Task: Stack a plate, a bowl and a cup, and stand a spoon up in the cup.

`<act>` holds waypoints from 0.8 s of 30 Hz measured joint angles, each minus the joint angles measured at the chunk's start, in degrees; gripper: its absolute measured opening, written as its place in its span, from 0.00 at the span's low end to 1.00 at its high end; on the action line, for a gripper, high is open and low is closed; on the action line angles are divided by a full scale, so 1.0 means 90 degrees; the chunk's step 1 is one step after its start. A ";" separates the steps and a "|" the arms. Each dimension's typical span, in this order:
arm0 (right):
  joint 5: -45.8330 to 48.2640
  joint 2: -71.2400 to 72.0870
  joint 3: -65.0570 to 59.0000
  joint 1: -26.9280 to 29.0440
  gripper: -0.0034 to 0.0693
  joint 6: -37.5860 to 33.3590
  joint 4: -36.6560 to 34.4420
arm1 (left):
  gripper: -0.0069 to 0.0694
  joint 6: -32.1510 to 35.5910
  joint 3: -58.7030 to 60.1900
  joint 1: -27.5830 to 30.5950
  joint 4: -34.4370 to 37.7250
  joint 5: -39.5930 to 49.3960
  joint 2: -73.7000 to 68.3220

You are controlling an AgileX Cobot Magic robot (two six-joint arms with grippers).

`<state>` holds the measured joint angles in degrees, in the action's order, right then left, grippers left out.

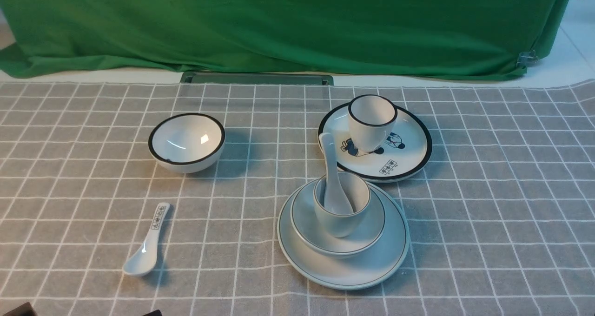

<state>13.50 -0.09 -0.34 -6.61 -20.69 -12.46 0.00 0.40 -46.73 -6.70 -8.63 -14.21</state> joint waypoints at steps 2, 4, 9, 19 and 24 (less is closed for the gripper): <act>0.0000 0.0000 0.0000 0.0000 0.12 0.0000 0.0000 | 0.11 0.0000 0.0000 0.0000 -0.0004 0.0000 0.0000; 0.0000 0.0000 0.0000 0.0000 0.13 0.0000 0.0000 | 0.11 0.0126 0.0000 0.0068 0.0073 -0.0048 0.0000; 0.0000 0.0000 0.0000 0.0000 0.15 0.0000 0.0000 | 0.11 0.0899 0.0000 0.1444 0.1165 -0.0236 0.0297; 0.0001 0.0005 0.0000 0.0000 0.17 0.0000 0.0005 | 0.11 0.0950 0.0000 0.4645 0.1522 0.1532 0.1570; -0.0011 0.0005 0.0000 0.0000 0.17 0.0000 0.0005 | 0.11 0.0904 0.0000 0.4718 0.1572 0.2531 0.1570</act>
<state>13.39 -0.05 -0.34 -6.61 -20.69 -12.41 8.13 0.40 -4.27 7.45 14.15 -0.09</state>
